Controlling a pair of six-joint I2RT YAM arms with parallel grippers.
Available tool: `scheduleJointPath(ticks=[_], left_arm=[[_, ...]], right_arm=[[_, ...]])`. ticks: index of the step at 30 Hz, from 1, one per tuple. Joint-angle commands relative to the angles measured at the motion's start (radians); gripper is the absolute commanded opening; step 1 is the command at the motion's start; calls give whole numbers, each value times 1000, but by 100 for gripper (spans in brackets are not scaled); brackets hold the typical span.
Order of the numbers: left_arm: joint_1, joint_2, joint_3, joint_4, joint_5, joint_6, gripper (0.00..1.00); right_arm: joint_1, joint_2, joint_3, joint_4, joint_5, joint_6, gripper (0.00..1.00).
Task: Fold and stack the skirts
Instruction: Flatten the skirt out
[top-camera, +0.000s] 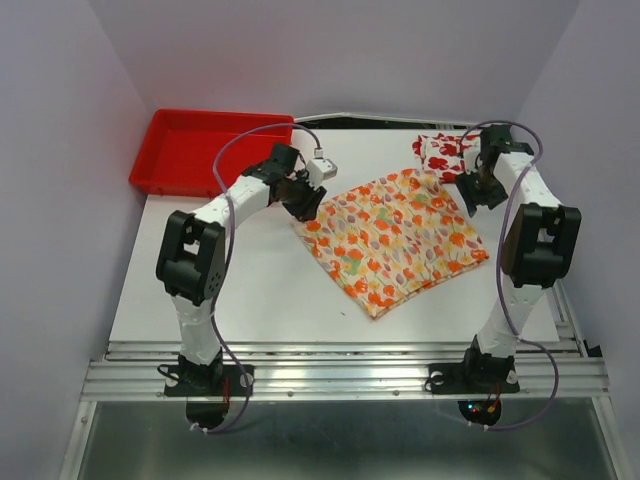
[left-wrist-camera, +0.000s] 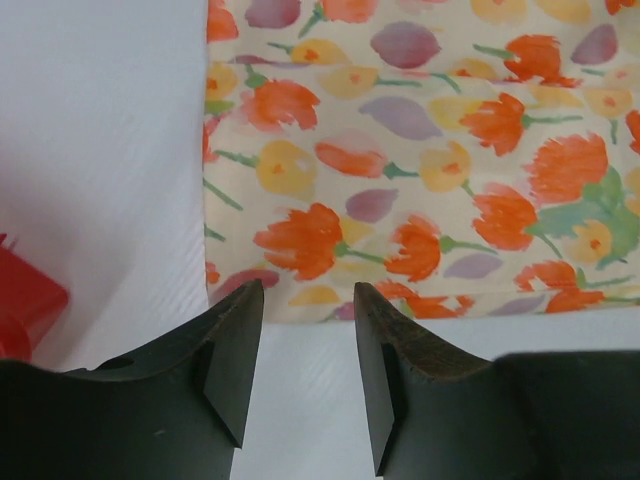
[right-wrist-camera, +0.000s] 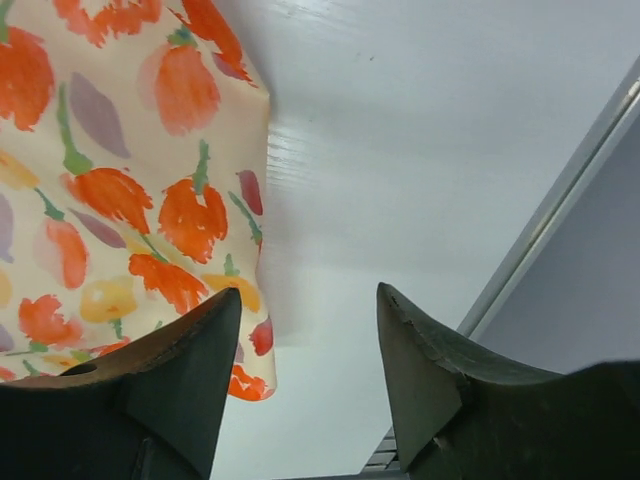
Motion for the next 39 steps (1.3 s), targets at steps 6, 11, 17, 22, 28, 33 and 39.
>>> scheduleJointPath(ticks=[6,11,17,22,28,33,39], left_arm=[[-54,192,163,14,-114,139,46],[-80,199,84,-38,-174,224,39],[-129,69,-177,-74,-183,323,32],[-174,-53,-325,-127,-165,391,32],[-238,-142,-335,-228,-33,408,32],[-335,-183,-282,-249,117,347,37],[-317,-221,-174,-186,266,173,45]], right_arm=[[-4,24,-43,-47,-88,61,51],[-4,33,-146,19,-56,64,49],[-4,83,-203,89,-48,74,48],[28,120,-206,129,-49,81,45],[137,123,-225,203,-68,45,41],[249,171,-165,297,-63,-1,35],[350,240,31,352,-42,-15,37]])
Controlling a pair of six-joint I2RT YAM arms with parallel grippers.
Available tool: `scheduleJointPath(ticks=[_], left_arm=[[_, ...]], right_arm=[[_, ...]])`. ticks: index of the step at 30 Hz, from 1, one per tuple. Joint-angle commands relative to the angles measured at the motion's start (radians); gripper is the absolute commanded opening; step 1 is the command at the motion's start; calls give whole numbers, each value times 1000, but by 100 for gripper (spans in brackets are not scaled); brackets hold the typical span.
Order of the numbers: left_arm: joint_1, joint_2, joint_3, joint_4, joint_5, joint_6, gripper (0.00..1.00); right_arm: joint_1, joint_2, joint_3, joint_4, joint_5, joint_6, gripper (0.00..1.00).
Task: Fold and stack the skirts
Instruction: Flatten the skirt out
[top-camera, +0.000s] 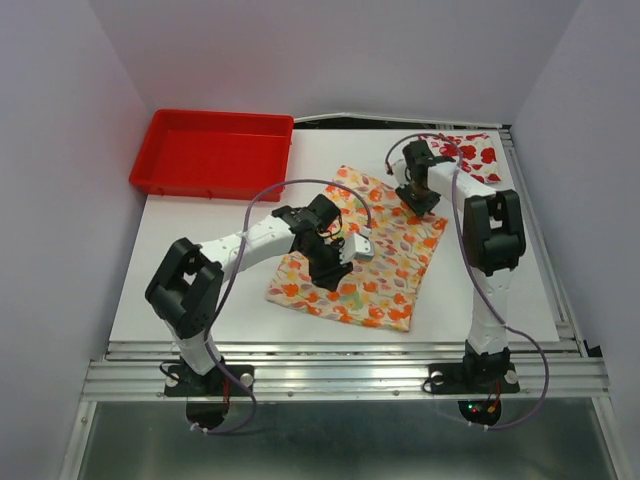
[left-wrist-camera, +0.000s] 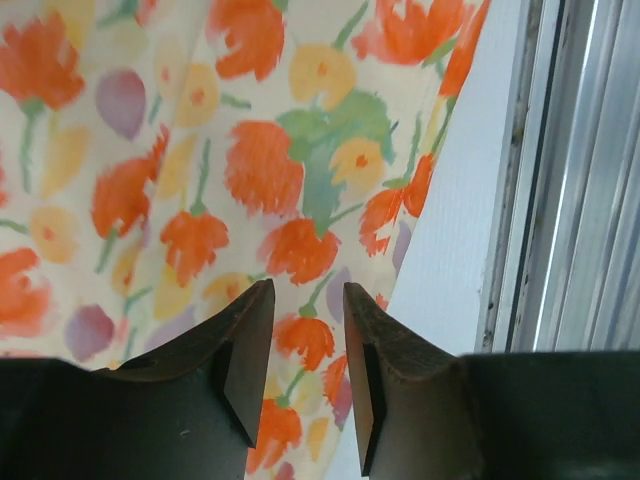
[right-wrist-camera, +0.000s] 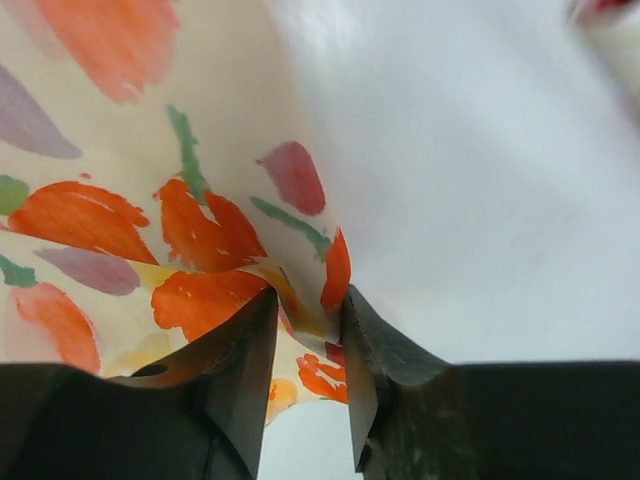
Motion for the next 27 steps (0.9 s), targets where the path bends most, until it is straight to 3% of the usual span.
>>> scheduleJointPath(ticks=[1,6,9,13,18,23,27], left_arm=[[28,-94,77,50,136,-142,46],[106,-177,45,172,123,-269,47],[181,-191,12,209,100,-300,47],[203,-172,-29,248,-53,-305,47],[201,-160,-90,283,-138,-256,45],[126,-151,-130,301,-218,-209,41],[96,-128,-130,309,-236,-222,41]], right_arm=[[55,87,107,178,-31,3,39],[64,129,328,143,27,49,49],[64,57,336,132,29,47,52],[64,-24,322,19,-35,90,53],[64,-133,151,-102,-185,191,50],[55,-218,-61,-106,-328,282,40],[46,-198,-188,-93,-411,348,32]])
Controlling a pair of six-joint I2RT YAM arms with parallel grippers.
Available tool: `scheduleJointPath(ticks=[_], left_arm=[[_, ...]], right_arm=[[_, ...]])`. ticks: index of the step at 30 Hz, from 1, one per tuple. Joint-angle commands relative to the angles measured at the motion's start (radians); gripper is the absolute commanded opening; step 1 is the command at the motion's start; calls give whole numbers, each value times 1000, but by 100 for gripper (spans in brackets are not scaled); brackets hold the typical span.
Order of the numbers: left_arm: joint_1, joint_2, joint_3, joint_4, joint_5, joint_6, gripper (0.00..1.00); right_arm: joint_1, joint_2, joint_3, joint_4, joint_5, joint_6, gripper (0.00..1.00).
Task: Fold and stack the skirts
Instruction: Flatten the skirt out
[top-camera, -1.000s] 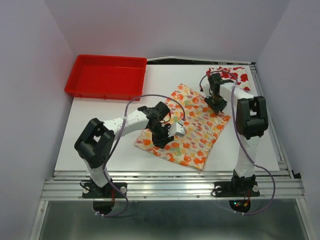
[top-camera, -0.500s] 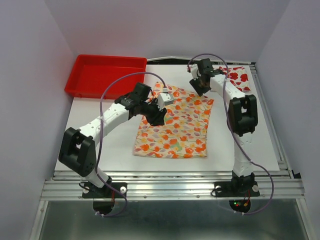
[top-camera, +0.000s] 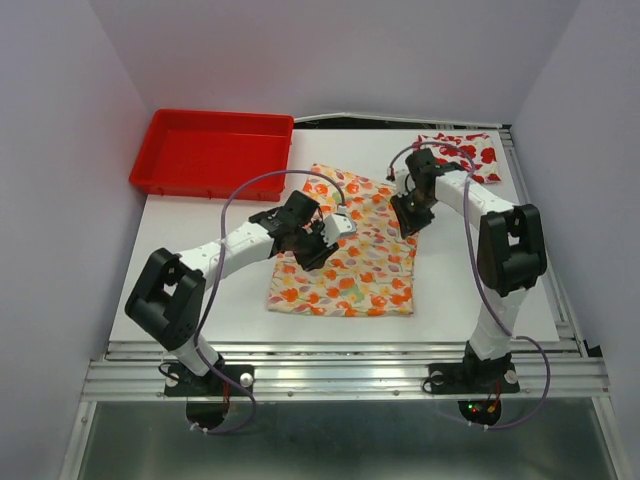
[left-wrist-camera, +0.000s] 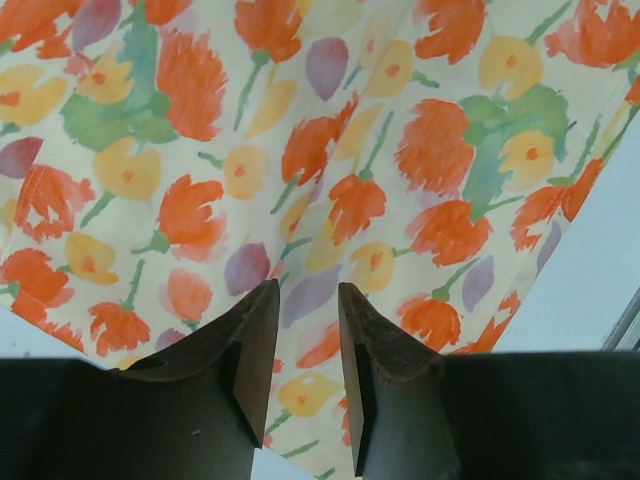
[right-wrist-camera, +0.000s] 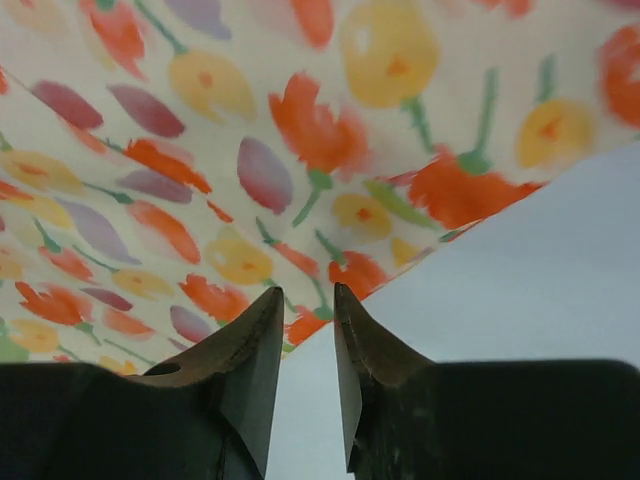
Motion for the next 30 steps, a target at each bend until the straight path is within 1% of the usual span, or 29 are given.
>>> scheduleJointPath(ticks=[1,6,7,9,10,12,16,18,20,21,23,24,25,26,27,28,30], left_arm=[[-27,7,-1,33,-43,15,41],[-67,7,-28,43,-81,25,41],[-79,6,-34,55,-87,24,41],[-89,9,-45,65,-90,18,41],[-96,13,-47,71,-92,15,41],[-98,27,-47,75,-98,6,40],[-98,24,-56,65,-95,21,40],[-99,-10,-80,53,-92,65,41],[-98,-53,-111,37,-99,102,41],[-98,-68,-122,16,-102,117,41],[-98,-120,-151,-10,-90,157,41],[-96,-158,-172,-38,-69,177,41],[-95,-159,-172,-50,-69,177,41],[-95,-190,-186,-65,-43,194,41],[-93,-204,-189,-81,-34,199,41],[-87,-220,-189,-114,-27,203,43],[-73,-232,-183,-170,3,226,47]], right_arm=[[-17,18,-99,-28,-129,100,32],[-83,47,-171,-23,-128,131,31],[-104,54,-189,-22,-118,132,25],[-114,58,-208,-5,-105,120,17],[-126,59,-216,3,-88,117,9],[-126,61,-223,12,-77,105,1],[-126,53,-211,33,-5,66,1],[-126,50,-194,49,53,36,1],[-126,39,-182,52,58,-18,1],[-126,1,-179,56,49,-33,1],[-126,-63,-191,56,-2,-84,3],[-126,-140,-206,44,-53,-145,7],[-126,-180,-206,33,-80,-183,11],[-126,-220,-223,18,-101,-255,21],[-126,-258,-232,-6,-118,-294,29],[-126,-337,-248,-19,-141,-331,44],[-126,-422,-312,-37,-155,-432,53]])
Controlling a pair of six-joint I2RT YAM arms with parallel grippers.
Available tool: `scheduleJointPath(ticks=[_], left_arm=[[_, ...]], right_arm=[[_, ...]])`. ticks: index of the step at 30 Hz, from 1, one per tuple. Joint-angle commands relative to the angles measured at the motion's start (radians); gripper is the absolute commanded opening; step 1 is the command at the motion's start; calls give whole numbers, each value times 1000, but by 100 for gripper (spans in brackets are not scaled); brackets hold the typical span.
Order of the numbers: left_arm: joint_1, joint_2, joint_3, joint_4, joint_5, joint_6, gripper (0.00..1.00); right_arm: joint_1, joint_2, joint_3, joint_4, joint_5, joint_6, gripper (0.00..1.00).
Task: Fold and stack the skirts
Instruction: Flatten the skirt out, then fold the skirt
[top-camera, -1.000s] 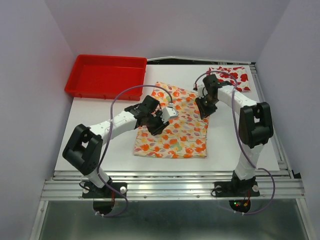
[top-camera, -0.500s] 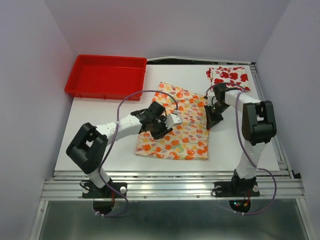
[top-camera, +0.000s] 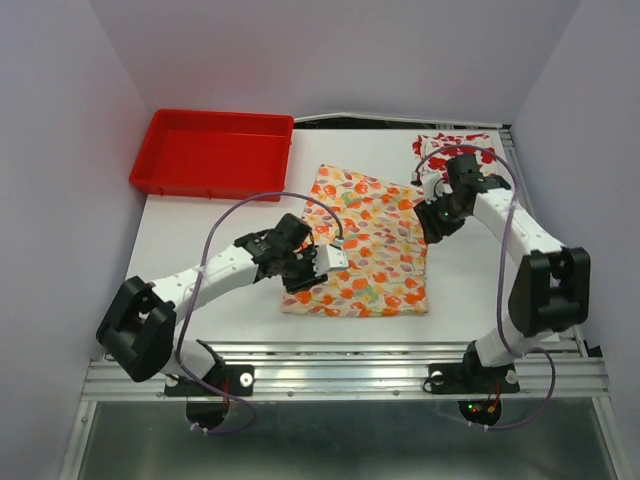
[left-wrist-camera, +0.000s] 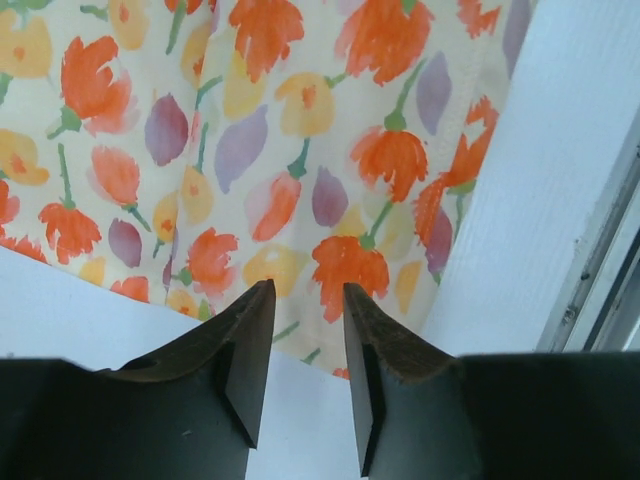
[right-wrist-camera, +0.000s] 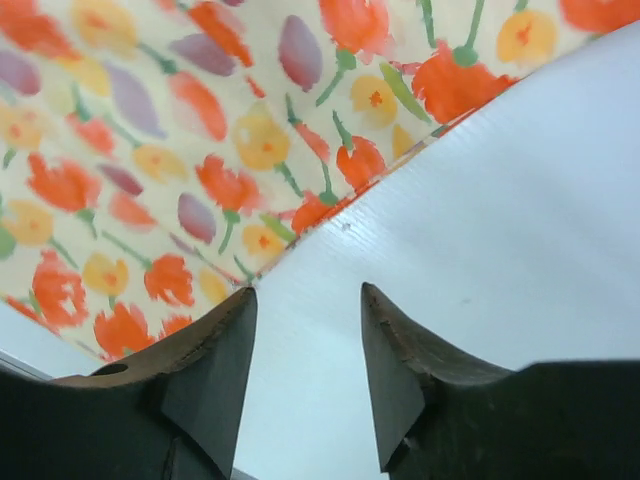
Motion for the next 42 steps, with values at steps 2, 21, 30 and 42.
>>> scheduleJointPath(ticks=[2,21,30,42], left_arm=[[42,-75,-11,-133,85,102,49],[267,-57,-26,-224,211,199,64],[185,-94,-131,-98,160,256,64],[5,-114,-238,29,58,242,59]], right_arm=[[46,-315,-144,-44,-59,-320,53],[516,-504,-569,104,140,-368,51],[535,-504,-652,171,209,-377,38],[545,-563,-671,129,224,-366,1]])
